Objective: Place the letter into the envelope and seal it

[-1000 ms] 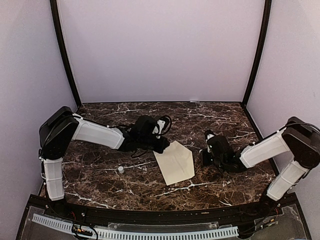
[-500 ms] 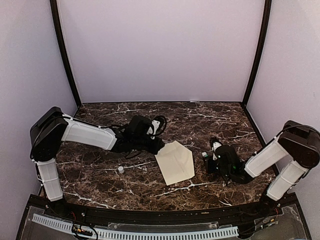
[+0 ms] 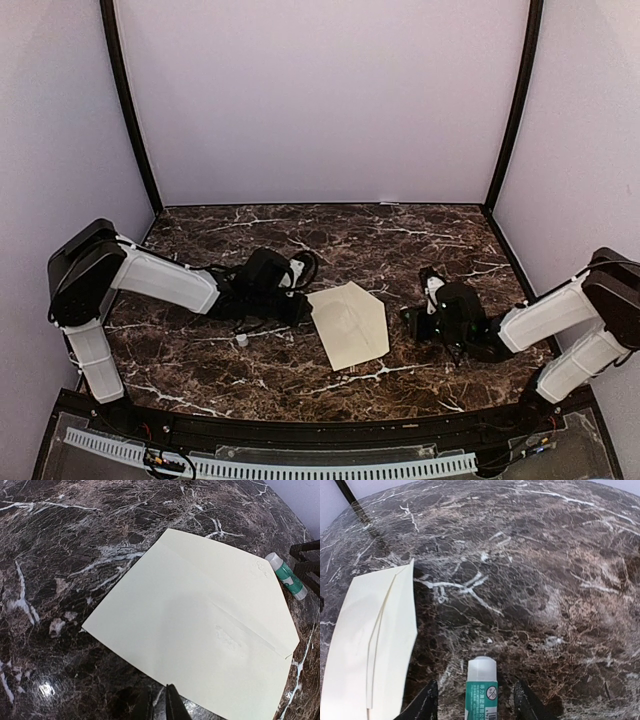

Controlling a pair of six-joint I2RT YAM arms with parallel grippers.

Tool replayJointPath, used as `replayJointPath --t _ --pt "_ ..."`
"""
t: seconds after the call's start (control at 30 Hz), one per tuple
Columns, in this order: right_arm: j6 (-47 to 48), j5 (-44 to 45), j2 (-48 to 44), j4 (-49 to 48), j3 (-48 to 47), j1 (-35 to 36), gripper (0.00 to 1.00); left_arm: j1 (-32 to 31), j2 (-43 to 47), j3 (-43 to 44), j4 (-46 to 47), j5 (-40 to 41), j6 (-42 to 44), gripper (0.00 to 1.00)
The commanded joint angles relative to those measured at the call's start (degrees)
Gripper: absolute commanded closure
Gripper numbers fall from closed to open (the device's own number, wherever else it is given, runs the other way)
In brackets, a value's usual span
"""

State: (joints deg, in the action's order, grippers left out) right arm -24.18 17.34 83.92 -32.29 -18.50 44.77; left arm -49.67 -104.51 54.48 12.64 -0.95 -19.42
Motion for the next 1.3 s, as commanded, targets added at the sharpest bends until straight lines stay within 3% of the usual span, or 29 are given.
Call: replayJointPath --t 0.0,0.1,0.3,0.73,0.9,1.27 --pt "3.9 -1.4 -4.4 4.9 -4.0 -0.2 0.51 0.1 3.7 -3.0 0.9 1.9 -1.1 0.89" --pt "6.3 -2.9 -4.5 7.4 -6.6 -0.2 0.52 0.1 3.8 -4.3 1.2 1.7 -1.9 0.89" --pt "8.5 -4.8 0.7 9.3 -10.7 -0.2 0.69 0.1 3.0 -6.0 2.9 1.1 -2.5 0.89" --pt "9.9 -10.0 11.4 8.1 -16.3 -0.2 0.82 -0.3 -1.5 -2.9 2.7 -1.5 -2.7 0.89" --pt "10.4 -11.4 9.6 7.2 -15.0 -0.2 0.82 -0.5 -3.5 -1.5 2.8 -1.6 -2.7 0.9" --pt "11.4 -23.9 13.0 1.5 -14.3 -0.2 0.84 -0.5 -6.3 0.8 2.9 -1.7 -2.5 0.9"
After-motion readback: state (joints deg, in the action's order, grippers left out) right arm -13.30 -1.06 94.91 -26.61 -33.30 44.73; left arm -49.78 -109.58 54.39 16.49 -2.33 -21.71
